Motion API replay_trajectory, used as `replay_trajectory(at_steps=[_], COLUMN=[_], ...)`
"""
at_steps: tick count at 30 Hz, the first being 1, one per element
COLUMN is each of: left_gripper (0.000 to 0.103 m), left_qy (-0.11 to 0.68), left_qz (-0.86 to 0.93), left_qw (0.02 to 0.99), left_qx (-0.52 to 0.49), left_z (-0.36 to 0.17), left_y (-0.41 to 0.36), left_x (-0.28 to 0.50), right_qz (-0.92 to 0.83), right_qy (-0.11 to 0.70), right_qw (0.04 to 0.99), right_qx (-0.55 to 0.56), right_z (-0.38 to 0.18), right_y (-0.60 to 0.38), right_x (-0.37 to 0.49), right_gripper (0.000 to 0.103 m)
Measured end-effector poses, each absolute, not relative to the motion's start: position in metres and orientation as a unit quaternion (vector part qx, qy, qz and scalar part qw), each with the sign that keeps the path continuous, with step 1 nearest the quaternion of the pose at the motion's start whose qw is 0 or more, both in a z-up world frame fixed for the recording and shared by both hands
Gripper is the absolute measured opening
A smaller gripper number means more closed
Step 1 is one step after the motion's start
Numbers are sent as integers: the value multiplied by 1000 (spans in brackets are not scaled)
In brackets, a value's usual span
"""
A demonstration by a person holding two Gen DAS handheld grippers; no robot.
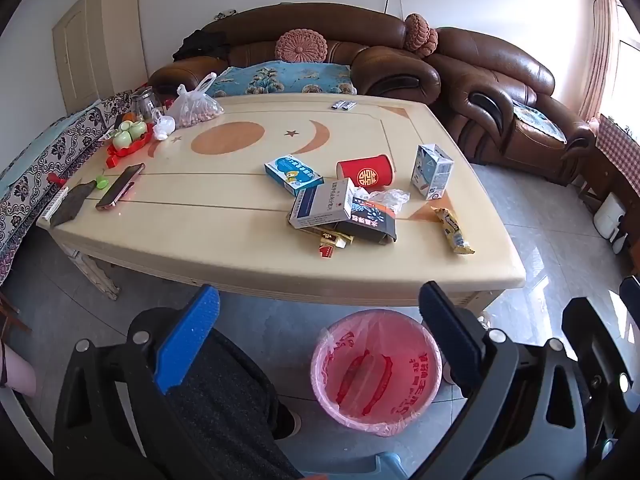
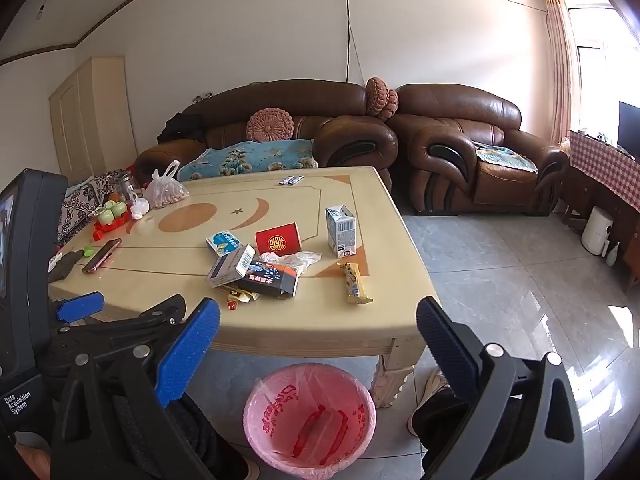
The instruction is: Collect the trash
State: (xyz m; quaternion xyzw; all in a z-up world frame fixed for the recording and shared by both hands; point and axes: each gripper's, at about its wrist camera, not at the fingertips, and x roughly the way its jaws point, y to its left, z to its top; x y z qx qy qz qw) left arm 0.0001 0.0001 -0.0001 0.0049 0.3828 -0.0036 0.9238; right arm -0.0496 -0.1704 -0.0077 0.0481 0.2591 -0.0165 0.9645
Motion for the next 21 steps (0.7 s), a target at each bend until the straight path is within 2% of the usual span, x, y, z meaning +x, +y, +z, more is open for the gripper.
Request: replay_trajectory(at_steps=[21], left_gripper=[98], left_qy=[368], left_qz=[-15], left_qw=[930], left_qx=[-4], left_z=[1], left_y=[1], left_x=[-4], right_qz=[-14], right_qy=[257], right_qw=[965], right_qx=[54], right_z=[-4], right_y=[-173], right_x=[-51], right_gripper=[97])
